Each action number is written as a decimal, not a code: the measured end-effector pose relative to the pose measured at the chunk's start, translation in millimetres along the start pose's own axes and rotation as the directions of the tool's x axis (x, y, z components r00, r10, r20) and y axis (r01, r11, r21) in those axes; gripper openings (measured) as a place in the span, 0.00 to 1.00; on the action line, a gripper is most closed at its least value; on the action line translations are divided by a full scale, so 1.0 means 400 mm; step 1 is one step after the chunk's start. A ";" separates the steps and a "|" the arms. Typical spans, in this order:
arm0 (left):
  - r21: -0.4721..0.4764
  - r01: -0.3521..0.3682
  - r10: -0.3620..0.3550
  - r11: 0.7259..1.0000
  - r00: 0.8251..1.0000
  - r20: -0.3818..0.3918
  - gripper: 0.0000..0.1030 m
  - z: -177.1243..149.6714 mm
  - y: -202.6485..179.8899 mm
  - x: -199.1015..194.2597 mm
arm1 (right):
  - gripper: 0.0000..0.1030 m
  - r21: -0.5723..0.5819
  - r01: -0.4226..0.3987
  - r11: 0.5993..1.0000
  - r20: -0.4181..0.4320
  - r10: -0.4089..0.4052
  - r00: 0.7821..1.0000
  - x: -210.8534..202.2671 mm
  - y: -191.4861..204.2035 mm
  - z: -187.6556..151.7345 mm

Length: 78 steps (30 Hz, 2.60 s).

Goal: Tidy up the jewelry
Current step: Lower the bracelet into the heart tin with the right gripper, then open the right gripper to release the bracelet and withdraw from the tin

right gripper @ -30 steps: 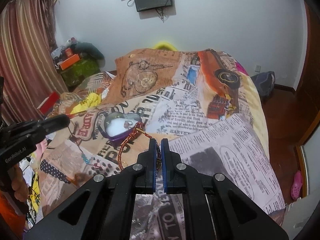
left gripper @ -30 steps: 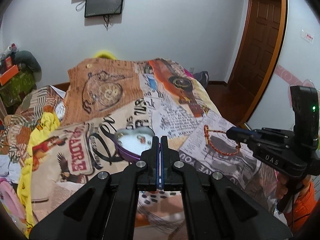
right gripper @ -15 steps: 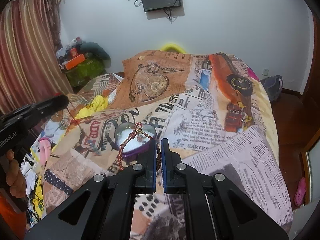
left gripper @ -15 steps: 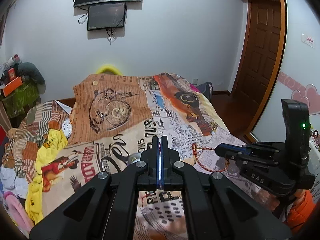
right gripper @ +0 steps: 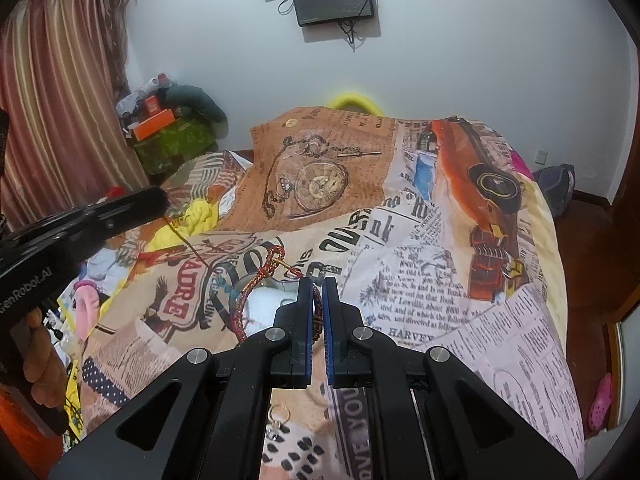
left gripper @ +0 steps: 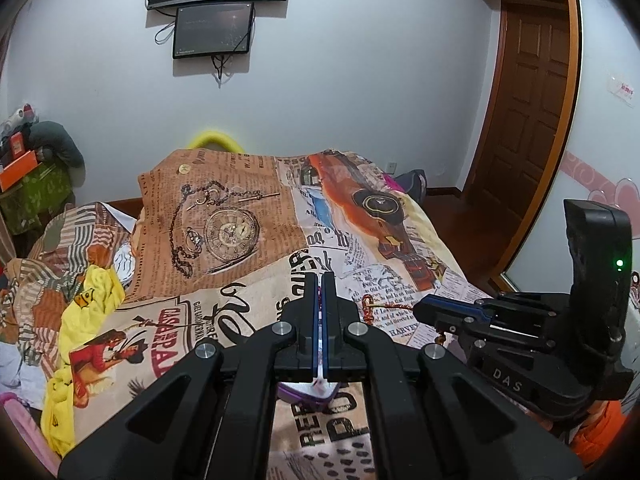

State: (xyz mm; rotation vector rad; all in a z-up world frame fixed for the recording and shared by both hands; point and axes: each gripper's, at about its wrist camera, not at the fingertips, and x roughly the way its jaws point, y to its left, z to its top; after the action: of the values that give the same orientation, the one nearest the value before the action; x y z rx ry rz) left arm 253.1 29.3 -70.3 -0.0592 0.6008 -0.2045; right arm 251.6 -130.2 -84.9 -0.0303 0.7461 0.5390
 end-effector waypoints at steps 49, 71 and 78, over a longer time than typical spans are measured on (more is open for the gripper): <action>-0.046 0.003 -0.015 0.999 0.962 -0.274 0.01 -0.191 0.108 0.180 | 0.04 -0.128 -0.066 0.990 -0.234 0.034 0.972 0.251 0.093 -0.043; -0.027 -0.017 0.009 1.000 0.969 -0.249 0.15 -0.161 0.069 0.093 | 0.26 -0.116 -0.061 0.991 -0.205 0.036 0.978 0.130 0.087 -0.026; -0.009 -0.012 0.010 1.000 0.976 -0.218 0.24 -0.144 0.032 0.036 | 0.26 -0.111 -0.034 0.993 -0.164 0.016 0.986 0.054 0.075 -0.028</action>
State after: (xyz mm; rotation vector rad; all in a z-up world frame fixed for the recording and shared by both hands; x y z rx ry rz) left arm 234.2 39.2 -127.2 -0.0439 0.8215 -0.1982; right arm 243.2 -96.9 -102.3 -0.1721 0.8757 0.6077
